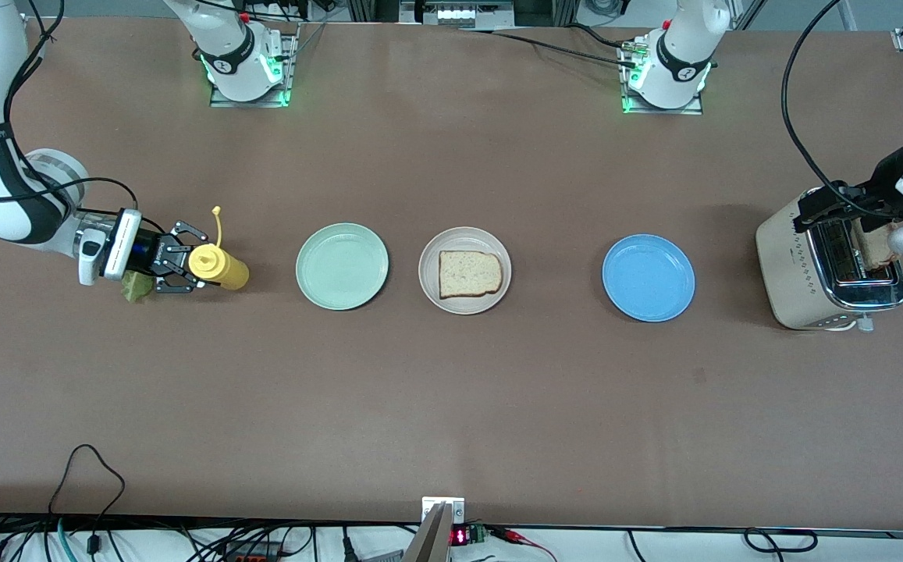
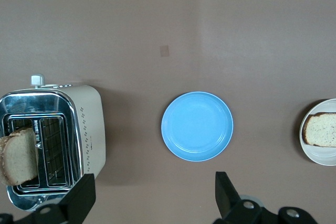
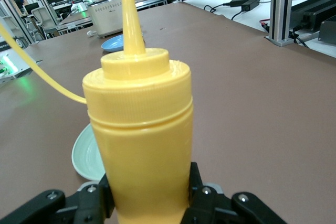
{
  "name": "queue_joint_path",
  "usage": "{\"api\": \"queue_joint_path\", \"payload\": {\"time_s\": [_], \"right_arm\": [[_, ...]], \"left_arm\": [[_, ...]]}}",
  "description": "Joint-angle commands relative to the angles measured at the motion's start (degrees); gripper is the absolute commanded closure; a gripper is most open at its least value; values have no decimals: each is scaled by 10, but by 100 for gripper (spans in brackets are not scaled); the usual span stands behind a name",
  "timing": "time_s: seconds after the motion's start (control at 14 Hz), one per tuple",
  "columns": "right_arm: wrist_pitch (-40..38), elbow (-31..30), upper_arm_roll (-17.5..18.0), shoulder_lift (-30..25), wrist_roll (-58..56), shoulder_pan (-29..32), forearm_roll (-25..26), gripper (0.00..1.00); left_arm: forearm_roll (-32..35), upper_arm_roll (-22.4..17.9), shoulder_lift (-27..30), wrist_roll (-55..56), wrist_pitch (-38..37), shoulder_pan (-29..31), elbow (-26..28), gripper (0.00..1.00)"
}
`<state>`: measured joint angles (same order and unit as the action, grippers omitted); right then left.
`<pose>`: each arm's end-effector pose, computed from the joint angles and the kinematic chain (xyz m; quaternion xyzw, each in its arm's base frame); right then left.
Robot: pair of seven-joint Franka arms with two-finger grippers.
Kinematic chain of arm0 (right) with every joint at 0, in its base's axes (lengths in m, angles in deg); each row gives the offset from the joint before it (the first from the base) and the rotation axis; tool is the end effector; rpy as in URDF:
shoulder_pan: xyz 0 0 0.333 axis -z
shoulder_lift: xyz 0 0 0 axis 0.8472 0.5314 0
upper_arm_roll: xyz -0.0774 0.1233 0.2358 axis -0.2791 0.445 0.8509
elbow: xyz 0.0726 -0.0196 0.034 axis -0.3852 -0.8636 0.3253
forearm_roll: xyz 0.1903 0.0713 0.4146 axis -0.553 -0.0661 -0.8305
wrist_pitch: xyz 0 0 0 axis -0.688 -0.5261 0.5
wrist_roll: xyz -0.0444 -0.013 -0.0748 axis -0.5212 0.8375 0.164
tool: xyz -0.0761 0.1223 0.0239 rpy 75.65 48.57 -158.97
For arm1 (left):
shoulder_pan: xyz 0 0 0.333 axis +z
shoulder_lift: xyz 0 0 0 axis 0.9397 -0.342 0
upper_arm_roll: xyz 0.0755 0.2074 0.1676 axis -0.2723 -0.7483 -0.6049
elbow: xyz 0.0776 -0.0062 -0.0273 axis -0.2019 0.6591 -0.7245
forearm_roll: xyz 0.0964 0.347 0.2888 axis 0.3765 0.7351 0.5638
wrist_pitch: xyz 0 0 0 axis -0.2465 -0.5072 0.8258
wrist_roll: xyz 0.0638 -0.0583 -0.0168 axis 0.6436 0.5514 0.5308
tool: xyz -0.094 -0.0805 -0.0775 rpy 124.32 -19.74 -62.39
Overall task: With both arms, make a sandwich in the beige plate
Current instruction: 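Carry the yellow bottle with the right gripper toward the beige plate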
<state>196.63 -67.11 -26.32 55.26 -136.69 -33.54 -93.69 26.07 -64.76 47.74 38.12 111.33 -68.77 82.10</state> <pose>0.5701 -0.0206 0.1054 -0.7067 -0.4791 -0.3446 0.3902 0.6505 0.0013 0.5081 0.9996 0.0198 -0.0091 0.0175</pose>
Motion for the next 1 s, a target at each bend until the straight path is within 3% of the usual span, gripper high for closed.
{"api": "queue_joint_path", "payload": {"time_s": [0.0, 0.5, 0.71, 0.93], "right_arm": [[23, -12, 18, -40, 49, -17, -13, 97], [174, -11, 61, -98, 206, -113, -13, 97], [232, -11, 61, -113, 266, -167, -3, 97], [290, -10, 61, -121, 333, -214, 59, 97]], "left_arm": [[2, 0, 12, -9, -6, 2, 6, 0], [2, 1, 12, -9, -7, 4, 6, 0], [2, 1, 11, -8, -7, -2, 7, 0], [3, 7, 11, -9, -7, -2, 7, 0]]}}
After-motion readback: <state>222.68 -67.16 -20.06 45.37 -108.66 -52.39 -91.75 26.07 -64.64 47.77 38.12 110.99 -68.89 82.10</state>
